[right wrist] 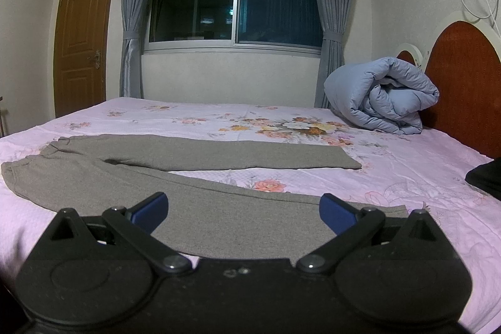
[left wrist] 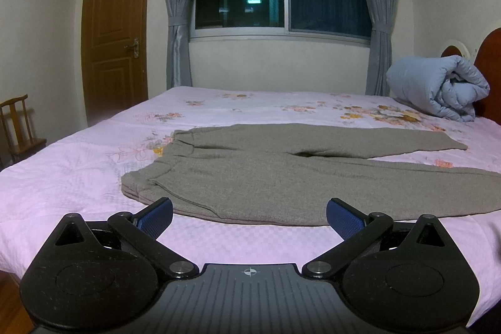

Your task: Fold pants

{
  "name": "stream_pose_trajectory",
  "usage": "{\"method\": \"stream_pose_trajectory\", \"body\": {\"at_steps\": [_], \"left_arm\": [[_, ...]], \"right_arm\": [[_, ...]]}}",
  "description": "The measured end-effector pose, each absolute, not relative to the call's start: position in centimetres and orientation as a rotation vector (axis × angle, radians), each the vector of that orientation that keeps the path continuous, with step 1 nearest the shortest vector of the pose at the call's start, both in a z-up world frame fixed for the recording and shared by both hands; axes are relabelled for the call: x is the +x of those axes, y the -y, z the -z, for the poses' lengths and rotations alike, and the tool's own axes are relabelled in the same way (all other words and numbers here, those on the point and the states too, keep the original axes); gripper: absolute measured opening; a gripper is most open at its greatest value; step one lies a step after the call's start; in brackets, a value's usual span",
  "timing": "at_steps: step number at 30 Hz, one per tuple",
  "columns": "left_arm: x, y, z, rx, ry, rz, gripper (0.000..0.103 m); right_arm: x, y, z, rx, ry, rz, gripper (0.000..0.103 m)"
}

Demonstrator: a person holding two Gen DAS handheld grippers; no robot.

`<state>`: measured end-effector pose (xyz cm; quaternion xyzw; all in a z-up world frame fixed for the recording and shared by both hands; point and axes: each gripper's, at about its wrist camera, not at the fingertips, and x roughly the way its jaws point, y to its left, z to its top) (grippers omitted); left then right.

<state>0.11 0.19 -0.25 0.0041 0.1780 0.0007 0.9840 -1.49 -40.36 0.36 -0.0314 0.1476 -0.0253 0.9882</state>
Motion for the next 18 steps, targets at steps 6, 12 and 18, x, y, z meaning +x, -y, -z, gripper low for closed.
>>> {"method": "stream_pose_trajectory", "body": {"at_steps": [6, 12, 18], "left_arm": [[0.16, -0.17, 0.20, 0.011, -0.359, -0.001, 0.103], [0.19, -0.14, 0.21, 0.012, -0.359, 0.000, 0.103], [0.18, -0.19, 0.14, 0.013, -0.361, 0.001, 0.103]], "right_arm": [[-1.51, 40.32, -0.37, -0.063, -0.296, 0.051, 0.097], [-1.48, 40.37, -0.37, -0.064, -0.297, 0.051, 0.097], [-1.47, 40.42, -0.37, -0.064, -0.297, 0.051, 0.097]]}}
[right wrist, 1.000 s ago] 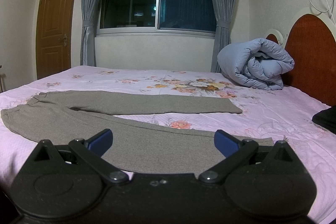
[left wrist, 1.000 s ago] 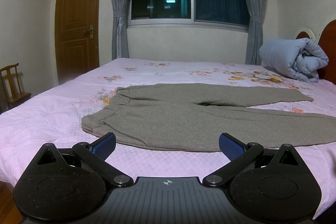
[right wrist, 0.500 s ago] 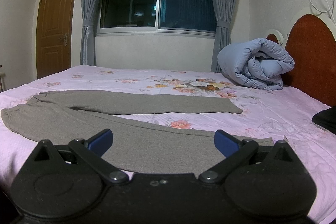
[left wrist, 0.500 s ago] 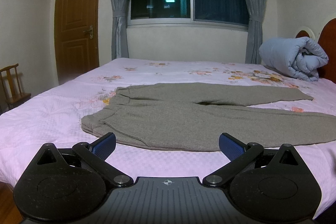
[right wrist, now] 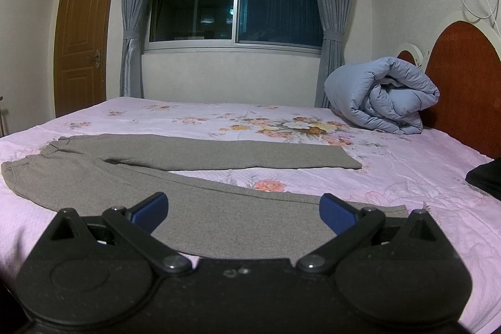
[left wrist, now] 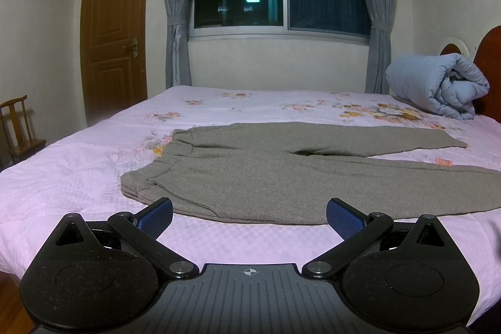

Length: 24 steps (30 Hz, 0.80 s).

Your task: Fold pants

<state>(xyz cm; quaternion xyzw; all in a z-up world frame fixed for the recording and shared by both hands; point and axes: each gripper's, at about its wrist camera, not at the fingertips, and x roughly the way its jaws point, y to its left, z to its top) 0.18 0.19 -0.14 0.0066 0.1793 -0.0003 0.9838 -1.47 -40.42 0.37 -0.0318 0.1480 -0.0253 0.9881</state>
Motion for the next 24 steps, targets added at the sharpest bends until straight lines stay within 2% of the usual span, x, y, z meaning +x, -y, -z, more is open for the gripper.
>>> {"method": "stream_pose_trajectory", "body": {"at_steps": [20, 24], "left_arm": [[-0.1, -0.3, 0.0, 0.002, -0.360, -0.008, 0.103], [1.5, -1.0, 0.1, -0.039, -0.440, 0.025, 0.103]], "right_arm": [[-1.4, 40.4, -0.4, -0.059, -0.299, 0.052, 0.097], [-1.4, 41.2, -0.5, -0.003, -0.306, 0.055, 0.097]]}}
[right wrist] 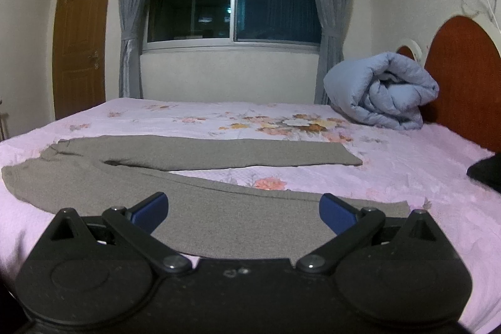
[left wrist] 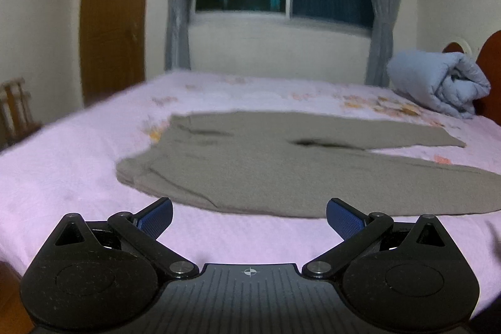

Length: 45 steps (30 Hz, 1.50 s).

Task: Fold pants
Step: 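Lower the left tool to the waistband and close it while the right tool grasps the leg hems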

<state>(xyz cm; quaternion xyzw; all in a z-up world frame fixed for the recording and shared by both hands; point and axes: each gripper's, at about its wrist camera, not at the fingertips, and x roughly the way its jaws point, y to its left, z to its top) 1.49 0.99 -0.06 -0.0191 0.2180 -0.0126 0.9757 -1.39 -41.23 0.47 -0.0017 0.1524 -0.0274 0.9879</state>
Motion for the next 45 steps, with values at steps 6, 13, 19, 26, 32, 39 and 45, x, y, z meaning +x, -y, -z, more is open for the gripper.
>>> {"method": "stream_pose_trajectory", "body": {"at_steps": [6, 13, 19, 26, 32, 39, 45], "left_arm": [[6.5, -5.1, -1.3, -0.031, -0.412, -0.027, 0.103], [18.0, -13.5, -3.4, -0.148, -0.478, -0.039, 0.103], [29.3, -17.9, -1.6, -0.163, -0.539, -0.028, 0.103], [40.2, -18.2, 2.7, -0.107, -0.624, -0.046, 0.103], [45.6, -17.7, 5.4, -0.121, -0.672, -0.028, 0.103], [49.4, -18.0, 7.9, -0.071, -0.775, 0.037, 0.103], [50.3, -18.0, 9.8, -0.107, -0.780, 0.068, 0.103]], "right_arm": [[1.4, 42.2, -2.2, -0.027, -0.300, 0.047, 0.097], [8.6, 42.1, -4.7, -0.016, -0.301, 0.042, 0.097], [16.4, 40.4, -5.4, 0.033, -0.320, 0.003, 0.097], [25.6, 36.2, -3.1, -0.005, -0.410, -0.020, 0.097], [32.1, 33.0, -1.2, -0.026, -0.446, -0.036, 0.097], [39.7, 30.2, -0.2, -0.079, -0.500, -0.071, 0.097], [41.4, 30.0, 0.5, -0.078, -0.512, -0.089, 0.097]]}}
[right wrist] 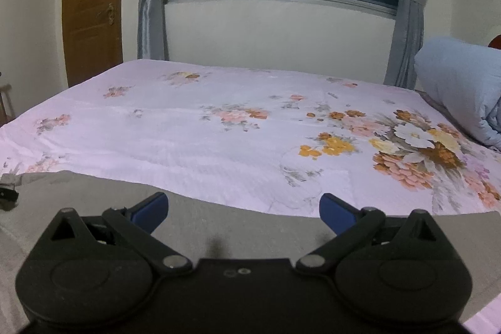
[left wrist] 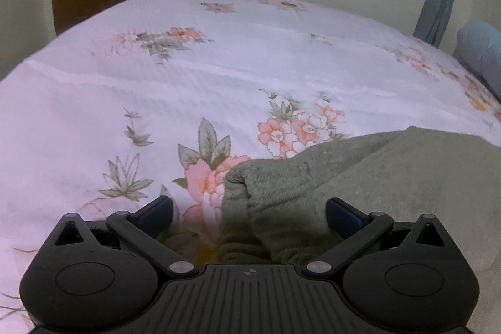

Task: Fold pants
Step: 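Lower the left tool to the waistband and close it while the right tool grasps the leg hems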

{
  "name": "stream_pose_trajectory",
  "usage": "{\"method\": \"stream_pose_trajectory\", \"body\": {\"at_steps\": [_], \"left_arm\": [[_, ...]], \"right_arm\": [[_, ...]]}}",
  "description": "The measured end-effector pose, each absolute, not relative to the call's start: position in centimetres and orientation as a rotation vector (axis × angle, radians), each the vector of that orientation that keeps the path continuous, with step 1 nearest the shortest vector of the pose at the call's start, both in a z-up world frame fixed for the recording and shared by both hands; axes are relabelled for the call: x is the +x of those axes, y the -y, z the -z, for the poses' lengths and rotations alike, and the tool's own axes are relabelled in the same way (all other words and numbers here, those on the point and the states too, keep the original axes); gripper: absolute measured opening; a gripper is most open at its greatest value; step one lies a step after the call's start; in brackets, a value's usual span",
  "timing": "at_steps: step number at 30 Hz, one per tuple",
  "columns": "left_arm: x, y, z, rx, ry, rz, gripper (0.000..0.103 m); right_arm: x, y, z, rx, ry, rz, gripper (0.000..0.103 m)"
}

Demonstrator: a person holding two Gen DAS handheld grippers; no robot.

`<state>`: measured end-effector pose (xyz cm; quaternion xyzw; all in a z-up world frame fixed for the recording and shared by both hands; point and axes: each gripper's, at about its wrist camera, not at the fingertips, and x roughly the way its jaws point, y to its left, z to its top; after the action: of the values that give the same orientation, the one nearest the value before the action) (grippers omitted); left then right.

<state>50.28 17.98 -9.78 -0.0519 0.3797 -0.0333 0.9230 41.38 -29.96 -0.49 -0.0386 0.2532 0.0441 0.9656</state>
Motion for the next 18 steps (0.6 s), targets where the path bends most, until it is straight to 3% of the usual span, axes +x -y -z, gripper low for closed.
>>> {"method": "stream_pose_trajectory", "body": {"at_steps": [6, 9, 12, 16, 17, 18], "left_arm": [[50.2, -17.6, 9.4, -0.136, -0.776, 0.153, 0.101], [49.6, -17.3, 8.9, -0.139, -0.751, 0.185, 0.081], [49.2, -18.6, 8.9, -0.206, -0.748, 0.185, 0.067], [49.5, -19.0, 8.8, -0.216, -0.758, 0.189, 0.064], [49.6, -18.7, 8.7, -0.193, -0.758, 0.189, 0.060], [49.7, -18.4, 8.6, -0.183, -0.762, 0.193, 0.050]], "right_arm": [[41.2, 31.3, 1.6, -0.042, -0.531, -0.074, 0.097], [41.0, 32.0, 1.8, -0.029, -0.538, -0.065, 0.097], [40.6, 32.5, 1.7, -0.028, -0.532, -0.061, 0.097], [40.9, 33.2, 1.6, -0.043, -0.537, -0.057, 0.097], [41.1, 33.3, 1.6, -0.046, -0.541, -0.057, 0.097], [41.2, 33.4, 1.6, -0.049, -0.542, -0.053, 0.097]]}}
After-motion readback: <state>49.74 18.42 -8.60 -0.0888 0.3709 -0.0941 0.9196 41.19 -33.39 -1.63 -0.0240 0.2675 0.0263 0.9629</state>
